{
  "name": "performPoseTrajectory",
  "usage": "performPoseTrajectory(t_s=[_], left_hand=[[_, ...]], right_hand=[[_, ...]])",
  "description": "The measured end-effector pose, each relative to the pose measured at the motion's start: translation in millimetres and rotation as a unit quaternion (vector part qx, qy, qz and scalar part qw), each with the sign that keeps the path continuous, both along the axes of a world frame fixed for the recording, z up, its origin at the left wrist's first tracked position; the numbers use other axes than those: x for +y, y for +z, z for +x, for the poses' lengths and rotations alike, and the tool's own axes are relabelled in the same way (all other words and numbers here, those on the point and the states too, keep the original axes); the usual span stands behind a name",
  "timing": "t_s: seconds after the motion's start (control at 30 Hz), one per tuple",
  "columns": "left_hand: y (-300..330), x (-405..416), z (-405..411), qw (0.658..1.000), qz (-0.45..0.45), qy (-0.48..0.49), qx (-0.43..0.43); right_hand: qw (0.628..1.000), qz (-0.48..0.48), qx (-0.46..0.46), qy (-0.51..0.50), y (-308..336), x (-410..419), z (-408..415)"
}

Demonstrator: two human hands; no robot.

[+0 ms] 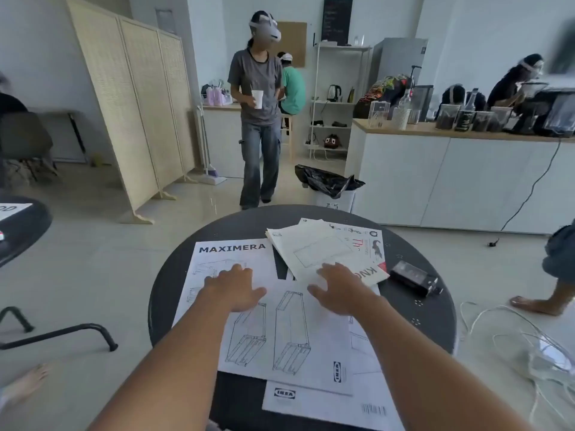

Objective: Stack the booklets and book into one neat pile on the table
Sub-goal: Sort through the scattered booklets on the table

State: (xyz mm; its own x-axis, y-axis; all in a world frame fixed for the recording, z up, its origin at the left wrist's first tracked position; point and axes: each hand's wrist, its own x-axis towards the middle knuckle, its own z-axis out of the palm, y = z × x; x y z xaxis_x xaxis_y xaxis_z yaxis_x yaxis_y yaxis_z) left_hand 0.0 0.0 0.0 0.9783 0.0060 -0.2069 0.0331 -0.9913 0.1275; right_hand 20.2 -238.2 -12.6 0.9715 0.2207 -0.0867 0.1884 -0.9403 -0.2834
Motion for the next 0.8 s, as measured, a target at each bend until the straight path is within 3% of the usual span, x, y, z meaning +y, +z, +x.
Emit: performPoseTrajectory(t_s=[0.07, 0.37, 0.5, 0.63, 0.8], left_hand=[[-14, 2, -10, 1.0, 0.002, 0.0, 0.003], [-68, 12, -18, 0.992, -0.045, 0.0, -0.116], [-60, 19, -16, 0.989, -0.084, 0.003, -0.122], [-55, 48, -19, 0.971, -0.105, 0.09, -0.193], [-56, 72, -24, 0.961, -0.184, 0.095, -0.18]], right_hand=[[1.0, -0.013, 0.01, 0.013, -14, 0, -13], [0.992, 0.053, -0.113, -0.019, -58, -2, -18], [0.987, 0.08, -0.136, -0.04, -55, -3, -21], [0.986, 0.058, -0.139, -0.074, -54, -1, -22], [0.981, 0.099, -0.124, -0.109, -50, -1, -22]])
